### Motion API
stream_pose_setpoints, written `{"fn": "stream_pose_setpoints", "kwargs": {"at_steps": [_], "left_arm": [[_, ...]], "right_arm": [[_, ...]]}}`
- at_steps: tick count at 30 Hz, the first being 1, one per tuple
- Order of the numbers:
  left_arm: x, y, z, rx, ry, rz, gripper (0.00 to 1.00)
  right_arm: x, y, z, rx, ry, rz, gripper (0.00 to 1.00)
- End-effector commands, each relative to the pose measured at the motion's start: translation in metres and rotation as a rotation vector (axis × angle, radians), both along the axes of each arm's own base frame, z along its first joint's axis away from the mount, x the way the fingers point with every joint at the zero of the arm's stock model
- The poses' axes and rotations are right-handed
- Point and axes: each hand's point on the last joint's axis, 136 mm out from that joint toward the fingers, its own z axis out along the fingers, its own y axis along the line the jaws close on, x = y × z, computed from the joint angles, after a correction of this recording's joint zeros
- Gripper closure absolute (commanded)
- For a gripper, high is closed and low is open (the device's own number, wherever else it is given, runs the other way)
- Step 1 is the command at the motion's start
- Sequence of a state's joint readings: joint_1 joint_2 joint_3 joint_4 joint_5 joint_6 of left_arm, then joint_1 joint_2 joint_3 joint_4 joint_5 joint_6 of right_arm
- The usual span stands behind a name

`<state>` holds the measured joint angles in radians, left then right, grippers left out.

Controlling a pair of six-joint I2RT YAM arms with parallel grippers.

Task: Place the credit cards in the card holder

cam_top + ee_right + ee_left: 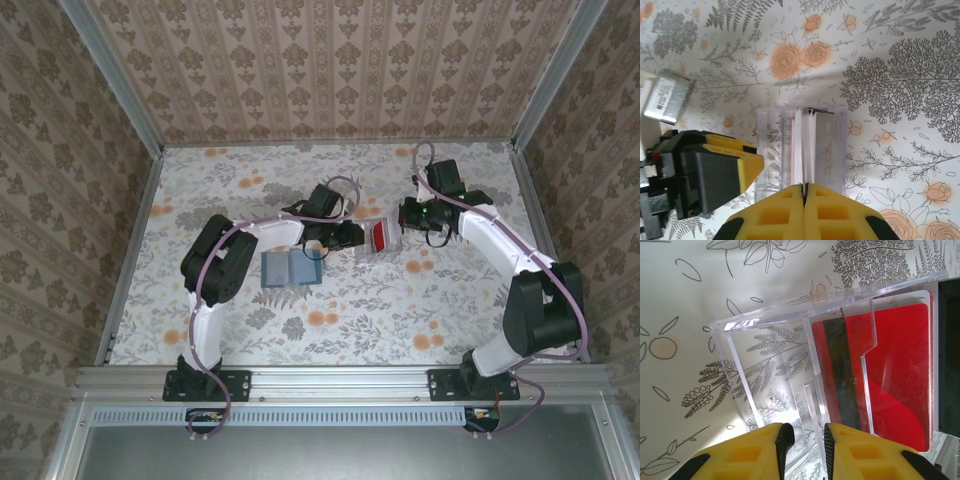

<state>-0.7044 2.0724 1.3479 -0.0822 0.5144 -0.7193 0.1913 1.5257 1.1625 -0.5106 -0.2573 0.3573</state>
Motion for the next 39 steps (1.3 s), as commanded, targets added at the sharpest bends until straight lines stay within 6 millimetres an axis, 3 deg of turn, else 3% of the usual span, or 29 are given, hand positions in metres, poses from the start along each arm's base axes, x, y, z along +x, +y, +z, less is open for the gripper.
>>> {"fn": "stream_pose_setpoints", "kwargs": {"at_steps": [1, 7, 8, 13, 21, 24, 30, 35, 39], "left_arm": [[-0.005, 0.007, 0.012, 0.007, 0.002, 0.011, 0.72], [-0.001, 0.011, 0.027, -0.001, -0.029, 0.009, 0.72], [-0.001, 0.012, 0.031, -0.003, -0.036, 0.010, 0.72], [0.002, 0.020, 0.050, 0.002, -0.077, 0.010, 0.72], [0.005, 0.052, 0.076, 0.013, -0.135, 0.058, 0.71], [0.004, 0.070, 0.079, 0.023, -0.145, 0.090, 0.71], [-0.005, 0.126, 0.066, 0.080, -0.129, 0.187, 0.71], [-0.026, 0.170, 0.044, 0.170, -0.101, 0.248, 0.71], [-0.039, 0.212, 0.023, 0.221, -0.048, 0.347, 0.71]], "right_arm": [[-0.002, -0.002, 0.024, -0.001, -0.055, 0.002, 0.98], [-0.013, -0.012, 0.040, -0.020, -0.089, -0.024, 0.98], [-0.017, -0.014, 0.053, -0.017, -0.124, -0.028, 0.98], [-0.026, -0.018, 0.068, -0.012, -0.165, -0.039, 0.98], [-0.039, -0.002, 0.082, 0.105, -0.176, -0.012, 0.98], [-0.044, 0.019, 0.083, 0.194, -0.139, 0.052, 0.98], [-0.057, 0.090, 0.080, 0.328, -0.090, 0.246, 0.97], [-0.070, 0.151, 0.051, 0.363, -0.006, 0.359, 0.97], [-0.079, 0.187, 0.026, 0.368, 0.045, 0.410, 0.97]]}}
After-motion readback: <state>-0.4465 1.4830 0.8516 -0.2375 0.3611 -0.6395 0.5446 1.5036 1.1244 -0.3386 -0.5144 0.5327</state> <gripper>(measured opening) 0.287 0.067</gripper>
